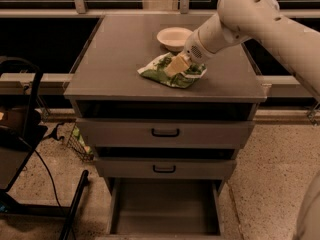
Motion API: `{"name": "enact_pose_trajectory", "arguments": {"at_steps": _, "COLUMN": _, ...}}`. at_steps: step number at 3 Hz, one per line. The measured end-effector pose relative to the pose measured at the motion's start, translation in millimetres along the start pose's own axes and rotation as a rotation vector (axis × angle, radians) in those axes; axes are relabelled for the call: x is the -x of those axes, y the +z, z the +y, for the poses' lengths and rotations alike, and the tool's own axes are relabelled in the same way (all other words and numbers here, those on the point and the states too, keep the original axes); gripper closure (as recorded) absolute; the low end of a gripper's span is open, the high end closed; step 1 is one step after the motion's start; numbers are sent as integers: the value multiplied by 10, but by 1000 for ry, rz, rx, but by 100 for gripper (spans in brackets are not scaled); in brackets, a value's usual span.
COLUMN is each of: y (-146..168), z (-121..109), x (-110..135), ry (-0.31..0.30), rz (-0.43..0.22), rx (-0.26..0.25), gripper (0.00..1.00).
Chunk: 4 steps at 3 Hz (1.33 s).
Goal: Place green jalapeno chip bag into bottom drawer
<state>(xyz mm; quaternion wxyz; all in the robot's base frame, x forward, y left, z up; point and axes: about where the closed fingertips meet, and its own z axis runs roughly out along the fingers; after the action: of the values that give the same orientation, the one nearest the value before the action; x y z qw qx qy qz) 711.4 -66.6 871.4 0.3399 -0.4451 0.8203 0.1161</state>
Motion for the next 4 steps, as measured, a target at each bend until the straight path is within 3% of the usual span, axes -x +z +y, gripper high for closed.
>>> {"name": "enact_pose_trajectory", "arguments": {"at_steps": 2, "y": 1, "z": 0, "x": 0, "ry": 0, "rz": 0, "rx": 0, "gripper": 96}}
{"name": "enact_pose_trajectory", "arguments": {"at_steps": 3, "y": -68, "z": -8, "x": 30, "ry": -6, "rz": -11, "rx": 0, "gripper": 100}}
{"name": "enact_pose_trajectory", "arguments": {"at_steps": 4, "y": -362, "z": -36, "x": 138, "ry": -31, "rz": -51, "rx": -2, "gripper": 100}}
